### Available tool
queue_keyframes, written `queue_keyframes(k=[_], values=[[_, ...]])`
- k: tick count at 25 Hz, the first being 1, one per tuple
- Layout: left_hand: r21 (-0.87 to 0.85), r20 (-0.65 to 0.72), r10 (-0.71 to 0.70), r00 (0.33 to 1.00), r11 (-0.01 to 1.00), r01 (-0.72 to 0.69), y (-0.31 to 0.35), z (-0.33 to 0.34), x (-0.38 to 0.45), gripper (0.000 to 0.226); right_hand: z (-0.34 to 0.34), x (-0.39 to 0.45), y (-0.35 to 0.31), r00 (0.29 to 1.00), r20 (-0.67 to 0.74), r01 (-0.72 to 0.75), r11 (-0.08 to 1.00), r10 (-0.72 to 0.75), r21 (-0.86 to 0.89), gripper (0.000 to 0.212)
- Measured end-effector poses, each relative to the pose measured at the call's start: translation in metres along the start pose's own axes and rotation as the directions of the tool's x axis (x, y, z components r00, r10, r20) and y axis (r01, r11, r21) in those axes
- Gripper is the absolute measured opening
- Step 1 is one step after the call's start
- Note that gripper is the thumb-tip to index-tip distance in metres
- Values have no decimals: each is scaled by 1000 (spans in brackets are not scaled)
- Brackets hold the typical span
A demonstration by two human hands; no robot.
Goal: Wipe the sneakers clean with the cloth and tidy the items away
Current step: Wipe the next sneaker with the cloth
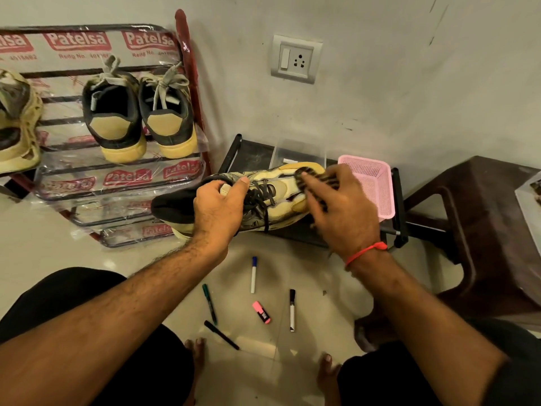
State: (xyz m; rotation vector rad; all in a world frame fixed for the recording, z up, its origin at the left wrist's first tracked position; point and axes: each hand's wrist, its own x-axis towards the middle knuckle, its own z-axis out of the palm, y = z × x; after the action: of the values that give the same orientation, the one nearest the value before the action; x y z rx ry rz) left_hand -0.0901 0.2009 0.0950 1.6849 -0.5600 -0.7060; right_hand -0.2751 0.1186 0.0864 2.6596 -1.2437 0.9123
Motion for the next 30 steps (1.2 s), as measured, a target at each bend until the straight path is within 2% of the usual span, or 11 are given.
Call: queue_keyframes(k=[2,4,8,12,13,17,21,25,26,28,30], values=[[14,10,15,1000,1000,-15,-3,-2,0,25,-4,10,22,973,-55,-223,973,226,55,31],[11,9,15,1000,1000,-15,-5,-5,2,24,-1,5,26,961,-87,-249,959,261,133,32],[-20,-30,18,999,1000,-19,-4,-6,3,20,-3,0,1,987,-36,-141,958,155,251,35],[-38,-19,6,1000,999,-7,-7,0,-1,23,13,-21,-35,987,44,153,985,-157,83,36],[-56,-15,-11,1000,998,10,-7,1,0,22,11,-15,-28,987,39,153,987,-155,46,36],[-39,14,19,1000,999,-19,-8,3,3,25,-3,7,4,991,-58,-117,990,121,82,31],[-1,37,90,995,996,-90,-9,5,-4,28,8,-13,-34,992,6,129,992,-129,-14,35],[37,77,160,984,986,-163,-11,6,-7,33,-6,12,-9,991,-65,-119,993,119,8,30],[39,80,162,984,985,-165,-12,7,-7,34,-2,7,-15,996,-44,-73,997,74,27,31],[39,74,153,985,987,-156,-13,7,-7,34,4,-10,-40,992,-4,127,992,-127,8,37],[41,66,154,986,987,-157,-12,7,-5,33,1,-4,-33,989,30,146,989,-145,-34,36]])
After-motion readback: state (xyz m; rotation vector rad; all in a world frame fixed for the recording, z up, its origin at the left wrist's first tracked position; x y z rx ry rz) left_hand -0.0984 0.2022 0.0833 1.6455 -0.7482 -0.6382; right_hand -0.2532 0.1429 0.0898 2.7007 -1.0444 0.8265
